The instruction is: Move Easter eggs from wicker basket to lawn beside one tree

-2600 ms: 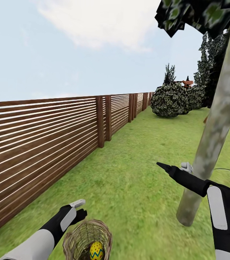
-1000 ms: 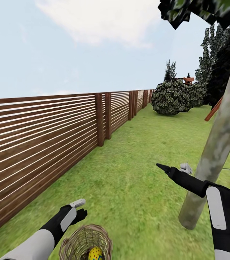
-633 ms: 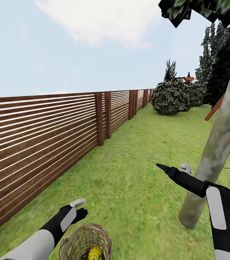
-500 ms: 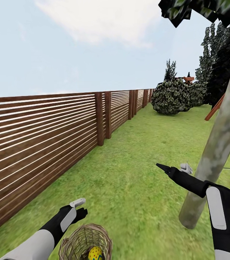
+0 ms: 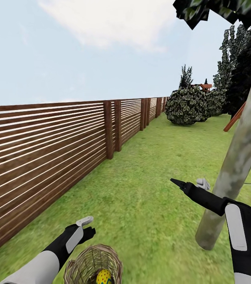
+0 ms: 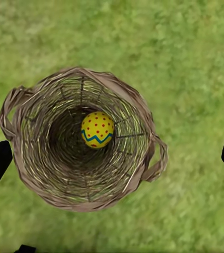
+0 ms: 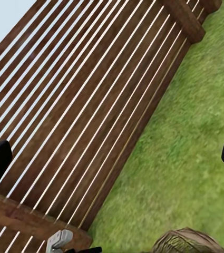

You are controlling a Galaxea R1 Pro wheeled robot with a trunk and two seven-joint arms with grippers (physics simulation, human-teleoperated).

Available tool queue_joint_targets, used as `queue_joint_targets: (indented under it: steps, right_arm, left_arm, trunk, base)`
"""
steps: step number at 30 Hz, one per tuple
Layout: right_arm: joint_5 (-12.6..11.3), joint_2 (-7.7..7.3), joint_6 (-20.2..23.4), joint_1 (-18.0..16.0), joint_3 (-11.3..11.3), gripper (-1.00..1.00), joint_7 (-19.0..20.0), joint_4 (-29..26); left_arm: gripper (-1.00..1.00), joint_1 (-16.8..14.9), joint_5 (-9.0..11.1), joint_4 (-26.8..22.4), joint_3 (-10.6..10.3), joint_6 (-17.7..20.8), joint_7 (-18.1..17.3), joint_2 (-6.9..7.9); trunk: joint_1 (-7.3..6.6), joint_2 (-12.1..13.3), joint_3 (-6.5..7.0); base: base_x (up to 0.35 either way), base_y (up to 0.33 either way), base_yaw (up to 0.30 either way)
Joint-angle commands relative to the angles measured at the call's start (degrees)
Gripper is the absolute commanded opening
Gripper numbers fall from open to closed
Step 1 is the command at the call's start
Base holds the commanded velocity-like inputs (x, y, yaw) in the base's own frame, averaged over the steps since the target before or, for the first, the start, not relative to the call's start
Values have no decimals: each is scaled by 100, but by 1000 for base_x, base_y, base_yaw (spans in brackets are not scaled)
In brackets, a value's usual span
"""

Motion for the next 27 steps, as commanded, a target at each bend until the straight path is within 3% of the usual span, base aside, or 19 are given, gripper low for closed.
queue_joint_targets:
  steps: [1, 27]
  right_arm:
    - [50, 1, 24, -7, -9, 100, 60, -1]
    - [51, 1, 24, -7, 6, 100, 60, -5]
  left_arm:
    - [100, -4, 60, -10, -45, 14, 53, 5]
    - [100, -13, 87, 64, -18, 56, 61, 5]
  trunk:
    - [25, -53, -31]
    - [596, -1096, -497]
  base:
    - [0, 0, 0]
    - [0, 0, 0]
